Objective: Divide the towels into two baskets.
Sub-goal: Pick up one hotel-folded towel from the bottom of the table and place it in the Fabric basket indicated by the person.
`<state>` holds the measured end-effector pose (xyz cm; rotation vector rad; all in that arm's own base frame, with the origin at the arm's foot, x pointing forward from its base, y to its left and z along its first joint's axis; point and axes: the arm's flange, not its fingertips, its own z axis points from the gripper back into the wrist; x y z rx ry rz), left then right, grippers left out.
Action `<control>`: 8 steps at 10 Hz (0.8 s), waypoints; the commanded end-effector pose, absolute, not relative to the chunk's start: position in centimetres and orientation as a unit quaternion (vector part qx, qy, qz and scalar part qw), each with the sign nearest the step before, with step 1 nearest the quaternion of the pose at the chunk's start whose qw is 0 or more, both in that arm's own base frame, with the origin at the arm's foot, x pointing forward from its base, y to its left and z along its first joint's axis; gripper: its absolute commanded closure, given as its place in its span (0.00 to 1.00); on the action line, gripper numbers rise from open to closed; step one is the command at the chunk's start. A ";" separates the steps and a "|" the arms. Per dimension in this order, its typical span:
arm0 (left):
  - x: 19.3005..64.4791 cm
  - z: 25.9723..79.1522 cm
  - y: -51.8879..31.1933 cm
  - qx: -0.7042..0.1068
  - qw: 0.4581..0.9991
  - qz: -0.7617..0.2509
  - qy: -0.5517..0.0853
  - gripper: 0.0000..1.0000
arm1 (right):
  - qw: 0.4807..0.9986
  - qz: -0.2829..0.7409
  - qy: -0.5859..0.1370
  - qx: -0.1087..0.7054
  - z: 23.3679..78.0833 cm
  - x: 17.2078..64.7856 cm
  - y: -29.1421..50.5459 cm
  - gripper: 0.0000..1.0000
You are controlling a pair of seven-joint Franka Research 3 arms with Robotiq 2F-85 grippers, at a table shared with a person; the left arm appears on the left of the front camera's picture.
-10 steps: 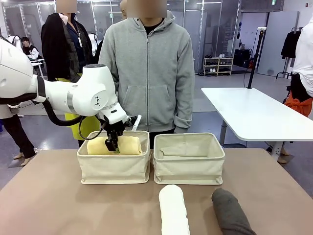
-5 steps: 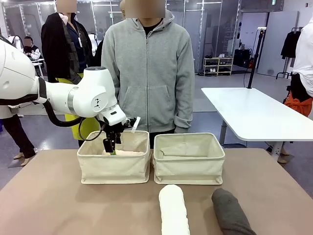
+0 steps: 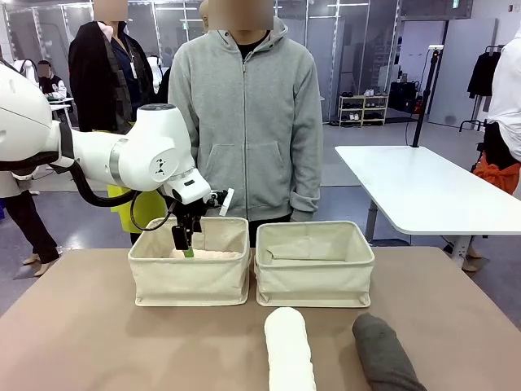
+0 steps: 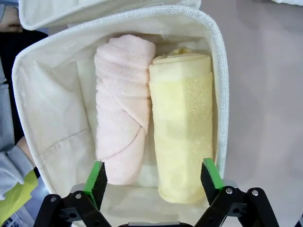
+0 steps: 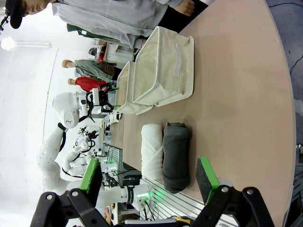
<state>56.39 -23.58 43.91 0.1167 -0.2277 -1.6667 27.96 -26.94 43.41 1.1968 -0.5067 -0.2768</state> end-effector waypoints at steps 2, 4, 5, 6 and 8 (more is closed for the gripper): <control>56.8 43.5 -23.4 0.051 0.661 -0.742 -0.098 0.00 | 0.784 -0.126 -0.239 0.559 43.7 27.9 -26.9 0.00; 56.8 43.5 -23.4 0.051 0.661 -0.742 -0.098 0.00 | 0.784 -0.126 -0.239 0.559 43.7 27.9 -26.9 0.00; 56.8 43.5 -23.4 0.051 0.661 -0.742 -0.098 0.00 | 0.784 -0.126 -0.239 0.559 43.7 27.9 -26.9 0.00; 56.8 43.5 -23.4 0.051 0.661 -0.742 -0.098 0.00 | 0.784 -0.126 -0.239 0.559 43.7 27.9 -26.9 0.00; 56.6 43.3 -23.7 0.048 0.665 -0.739 -0.098 0.00 | 0.784 -0.126 -0.239 0.559 43.7 27.9 -26.9 0.00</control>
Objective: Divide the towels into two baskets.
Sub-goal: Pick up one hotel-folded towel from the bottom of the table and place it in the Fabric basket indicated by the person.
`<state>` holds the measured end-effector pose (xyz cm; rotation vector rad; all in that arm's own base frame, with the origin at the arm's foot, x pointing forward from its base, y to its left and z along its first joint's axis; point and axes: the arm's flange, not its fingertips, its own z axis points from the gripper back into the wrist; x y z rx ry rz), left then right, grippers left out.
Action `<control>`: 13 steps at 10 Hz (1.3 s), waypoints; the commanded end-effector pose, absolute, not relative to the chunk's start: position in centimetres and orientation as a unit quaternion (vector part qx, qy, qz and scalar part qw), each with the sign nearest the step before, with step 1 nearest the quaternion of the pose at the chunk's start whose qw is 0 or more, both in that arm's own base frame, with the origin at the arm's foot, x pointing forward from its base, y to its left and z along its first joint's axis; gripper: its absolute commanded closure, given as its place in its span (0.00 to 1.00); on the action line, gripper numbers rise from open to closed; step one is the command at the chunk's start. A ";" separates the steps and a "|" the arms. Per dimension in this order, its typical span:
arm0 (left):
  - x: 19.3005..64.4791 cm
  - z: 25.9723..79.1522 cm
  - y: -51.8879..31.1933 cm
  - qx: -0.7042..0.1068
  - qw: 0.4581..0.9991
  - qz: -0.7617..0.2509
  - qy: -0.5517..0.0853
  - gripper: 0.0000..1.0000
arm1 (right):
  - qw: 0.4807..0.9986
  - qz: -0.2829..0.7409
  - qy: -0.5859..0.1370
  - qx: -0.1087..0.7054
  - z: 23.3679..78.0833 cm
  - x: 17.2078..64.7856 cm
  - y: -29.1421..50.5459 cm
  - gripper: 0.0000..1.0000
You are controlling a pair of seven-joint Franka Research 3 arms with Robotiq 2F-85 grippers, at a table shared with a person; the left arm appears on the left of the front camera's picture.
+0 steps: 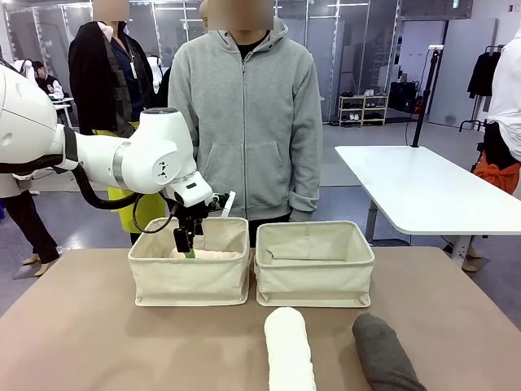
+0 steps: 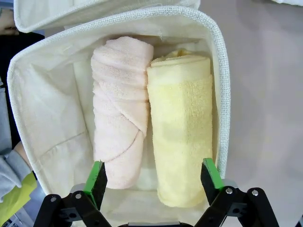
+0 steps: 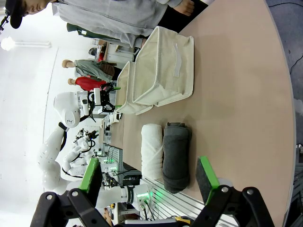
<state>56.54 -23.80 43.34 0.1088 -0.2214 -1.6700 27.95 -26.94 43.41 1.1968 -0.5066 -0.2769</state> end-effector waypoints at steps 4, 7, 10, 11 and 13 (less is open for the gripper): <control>53.8 50.2 -16.8 -0.145 0.742 -0.643 -0.123 0.00 | 0.784 -0.126 -0.239 0.559 43.7 27.9 -26.9 0.00; 49.2 51.7 -6.1 -0.262 0.794 -0.531 -0.140 0.00 | 0.784 -0.126 -0.239 0.559 43.7 27.9 -26.9 0.00; 42.3 49.4 6.0 -0.400 0.809 -0.402 -0.155 0.00 | 0.784 -0.126 -0.239 0.559 43.7 27.9 -26.9 0.00; 40.4 48.3 9.6 -0.439 0.807 -0.366 -0.150 0.00 | 0.784 -0.126 -0.239 0.559 43.7 27.9 -26.9 0.00; 37.0 44.8 16.7 -0.493 0.810 -0.267 -0.174 0.00 | 0.784 -0.126 -0.239 0.559 43.7 27.9 -26.9 0.00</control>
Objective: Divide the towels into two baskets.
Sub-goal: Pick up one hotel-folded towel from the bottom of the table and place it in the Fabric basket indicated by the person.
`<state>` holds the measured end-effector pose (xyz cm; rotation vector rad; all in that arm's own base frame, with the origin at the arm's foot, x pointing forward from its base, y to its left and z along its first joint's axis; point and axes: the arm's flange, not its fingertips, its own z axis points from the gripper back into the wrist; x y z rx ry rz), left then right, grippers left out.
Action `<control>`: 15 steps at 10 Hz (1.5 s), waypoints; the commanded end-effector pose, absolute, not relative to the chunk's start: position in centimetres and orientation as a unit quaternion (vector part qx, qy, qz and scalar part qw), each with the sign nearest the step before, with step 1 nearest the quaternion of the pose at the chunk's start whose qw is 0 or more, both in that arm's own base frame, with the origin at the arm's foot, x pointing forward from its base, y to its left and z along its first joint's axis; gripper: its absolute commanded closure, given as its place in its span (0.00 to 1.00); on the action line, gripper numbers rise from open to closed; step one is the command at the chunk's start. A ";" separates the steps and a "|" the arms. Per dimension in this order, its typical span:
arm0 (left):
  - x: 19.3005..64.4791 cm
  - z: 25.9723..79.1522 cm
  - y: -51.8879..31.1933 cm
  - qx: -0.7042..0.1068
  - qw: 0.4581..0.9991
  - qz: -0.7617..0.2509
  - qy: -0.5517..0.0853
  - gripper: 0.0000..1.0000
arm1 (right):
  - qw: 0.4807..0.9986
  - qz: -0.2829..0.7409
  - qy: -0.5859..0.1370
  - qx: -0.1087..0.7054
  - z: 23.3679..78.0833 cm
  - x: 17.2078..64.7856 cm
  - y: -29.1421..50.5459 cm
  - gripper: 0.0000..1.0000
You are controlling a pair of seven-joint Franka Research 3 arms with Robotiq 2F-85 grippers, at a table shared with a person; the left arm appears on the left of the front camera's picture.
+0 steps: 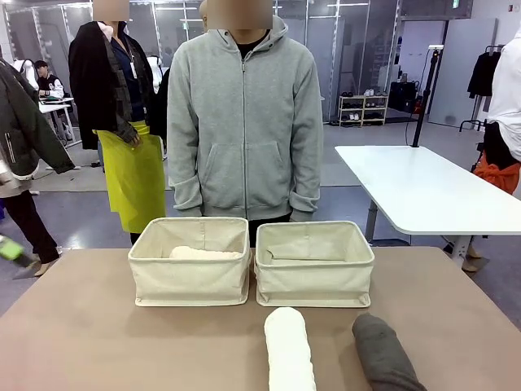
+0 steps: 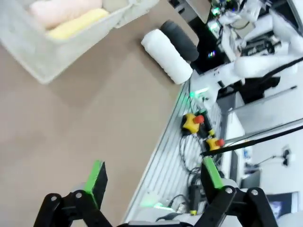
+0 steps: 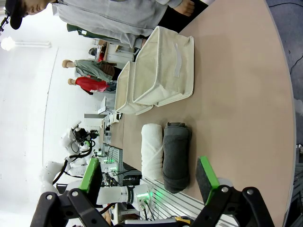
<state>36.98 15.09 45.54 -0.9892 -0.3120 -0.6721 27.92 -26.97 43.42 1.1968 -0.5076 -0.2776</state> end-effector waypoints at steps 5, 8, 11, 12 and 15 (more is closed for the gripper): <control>31.5 39.1 22.2 -0.516 0.819 -0.183 -0.173 0.00 | 0.784 -0.126 -0.239 0.559 43.7 27.9 -26.9 0.00; 31.5 39.1 22.2 -0.516 0.819 -0.183 -0.173 0.00 | 0.784 -0.126 -0.239 0.559 43.7 27.9 -26.9 0.00; 31.5 39.1 22.2 -0.516 0.819 -0.183 -0.173 0.00 | 0.784 -0.126 -0.239 0.559 43.7 27.9 -26.9 0.00; 31.5 39.1 22.2 -0.516 0.819 -0.183 -0.173 0.00 | 0.784 -0.126 -0.239 0.559 43.7 27.9 -26.9 0.00; 31.5 39.1 22.2 -0.516 0.819 -0.183 -0.173 0.00 | 0.787 -0.129 -0.235 0.555 43.4 27.9 -27.0 0.00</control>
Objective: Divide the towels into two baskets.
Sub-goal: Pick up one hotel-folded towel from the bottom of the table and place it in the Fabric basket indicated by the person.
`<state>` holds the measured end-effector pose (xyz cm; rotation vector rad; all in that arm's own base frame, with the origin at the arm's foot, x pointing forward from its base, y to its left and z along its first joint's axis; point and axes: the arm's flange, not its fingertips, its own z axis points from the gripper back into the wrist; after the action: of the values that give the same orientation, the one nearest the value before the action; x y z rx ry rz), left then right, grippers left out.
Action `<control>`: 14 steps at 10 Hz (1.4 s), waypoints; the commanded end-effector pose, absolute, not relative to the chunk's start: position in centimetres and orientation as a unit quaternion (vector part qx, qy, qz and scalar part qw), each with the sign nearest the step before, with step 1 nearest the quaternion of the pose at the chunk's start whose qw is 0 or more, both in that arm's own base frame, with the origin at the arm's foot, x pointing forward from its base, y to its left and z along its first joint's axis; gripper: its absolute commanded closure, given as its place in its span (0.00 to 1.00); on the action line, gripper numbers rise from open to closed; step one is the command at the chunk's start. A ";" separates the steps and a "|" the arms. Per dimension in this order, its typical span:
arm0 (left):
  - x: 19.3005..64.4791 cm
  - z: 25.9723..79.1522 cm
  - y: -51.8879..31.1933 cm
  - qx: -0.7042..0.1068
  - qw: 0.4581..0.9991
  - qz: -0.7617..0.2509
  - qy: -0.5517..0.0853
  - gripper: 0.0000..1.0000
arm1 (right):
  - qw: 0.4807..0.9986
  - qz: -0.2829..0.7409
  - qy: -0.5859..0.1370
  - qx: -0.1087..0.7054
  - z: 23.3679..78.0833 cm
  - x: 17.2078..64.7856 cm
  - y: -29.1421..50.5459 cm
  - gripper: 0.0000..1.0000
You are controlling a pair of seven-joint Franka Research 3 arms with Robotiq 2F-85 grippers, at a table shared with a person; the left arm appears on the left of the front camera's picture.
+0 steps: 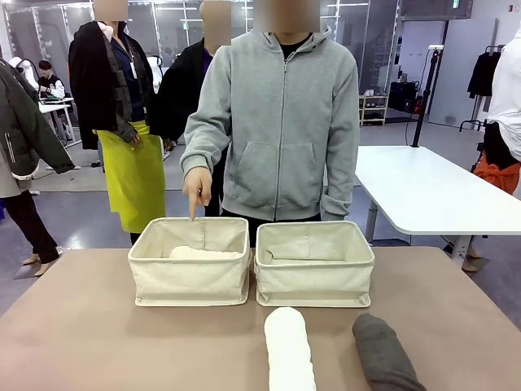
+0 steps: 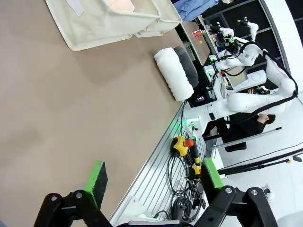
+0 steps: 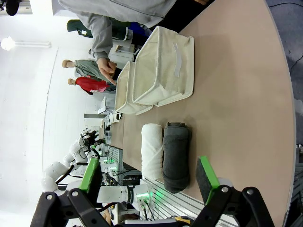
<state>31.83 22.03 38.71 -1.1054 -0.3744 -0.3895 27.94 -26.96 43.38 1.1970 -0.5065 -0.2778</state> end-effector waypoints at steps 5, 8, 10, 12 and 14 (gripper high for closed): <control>31.5 39.1 22.2 -0.516 0.819 -0.183 -0.173 0.00 | 0.893 -0.001 -0.085 0.442 48.2 34.0 -14.0 0.00; 31.5 39.1 22.2 -0.516 0.819 -0.183 -0.173 0.00 | 0.931 0.028 -0.012 0.364 47.1 35.6 -5.1 0.00; 31.5 39.1 22.2 -0.516 0.819 -0.183 -0.173 0.00 | 0.949 0.054 0.007 0.311 45.5 35.9 -0.5 0.00; 31.5 39.1 22.2 -0.516 0.819 -0.183 -0.173 0.00 | 0.963 0.048 0.015 0.264 43.6 36.4 2.3 0.00; 31.5 39.1 22.2 -0.516 0.819 -0.183 -0.173 0.00 | 0.972 0.026 0.002 0.232 41.6 36.5 4.8 0.00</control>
<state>31.84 22.01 38.72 -1.1041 -0.3731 -0.3899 36.49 3.76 42.17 0.5226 0.0102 0.1071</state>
